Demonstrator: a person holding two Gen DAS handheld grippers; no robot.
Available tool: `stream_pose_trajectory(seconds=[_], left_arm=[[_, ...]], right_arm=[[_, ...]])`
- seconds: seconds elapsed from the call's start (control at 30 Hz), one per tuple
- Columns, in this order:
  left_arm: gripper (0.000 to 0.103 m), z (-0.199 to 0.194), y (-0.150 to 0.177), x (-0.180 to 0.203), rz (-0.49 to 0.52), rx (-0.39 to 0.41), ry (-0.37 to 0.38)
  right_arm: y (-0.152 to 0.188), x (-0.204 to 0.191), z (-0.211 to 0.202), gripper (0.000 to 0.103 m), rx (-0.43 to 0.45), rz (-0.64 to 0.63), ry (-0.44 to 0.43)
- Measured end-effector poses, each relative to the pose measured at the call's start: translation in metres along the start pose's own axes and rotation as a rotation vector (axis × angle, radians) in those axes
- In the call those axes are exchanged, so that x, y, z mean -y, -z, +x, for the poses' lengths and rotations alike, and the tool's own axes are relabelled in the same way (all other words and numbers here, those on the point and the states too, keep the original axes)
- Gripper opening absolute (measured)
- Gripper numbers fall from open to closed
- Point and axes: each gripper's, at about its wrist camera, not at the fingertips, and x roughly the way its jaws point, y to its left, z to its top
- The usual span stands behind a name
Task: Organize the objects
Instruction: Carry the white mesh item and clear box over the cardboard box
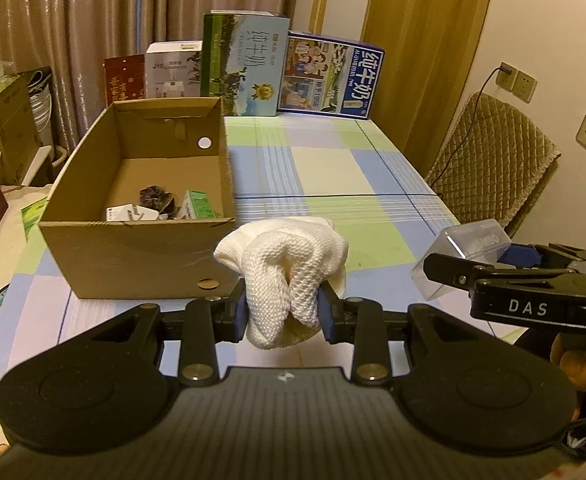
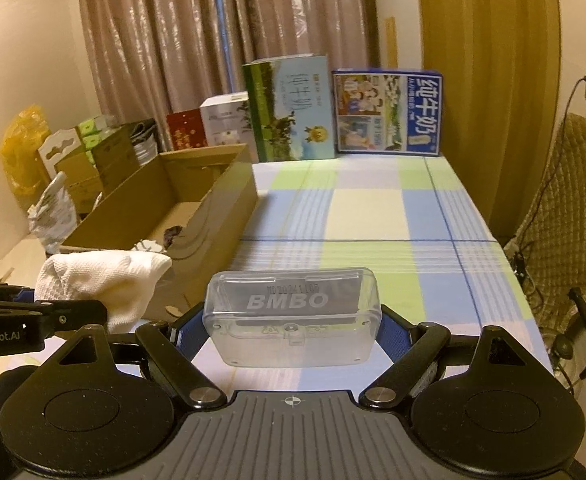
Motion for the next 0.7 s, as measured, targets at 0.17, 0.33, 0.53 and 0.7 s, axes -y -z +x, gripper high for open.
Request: stream_pose_trajectory(seconds=[0.17, 0.33, 0.53, 0.7], left_arm=[[0.029, -0.005, 0.002, -0.011, -0.013, 0.001, -0.015], [0.029, -0.014, 0.005, -0.026, -0.023, 0.008, -0.048], [0.029, -0.023, 0.007, -0.047, -0.045, 0.009, -0.09], [0.029, -0.031, 0.008, -0.062, -0.069, 0.012, -0.118]], right_arm=[[-0.002, -0.01, 0.002, 0.083, 0.0, -0.023, -0.018], [-0.004, -0.02, 0.004, 0.083, 0.0, -0.041, -0.041], [-0.005, -0.038, 0.01, 0.083, -0.004, -0.076, -0.078], [-0.008, -0.054, 0.015, 0.083, -0.005, -0.105, -0.107]])
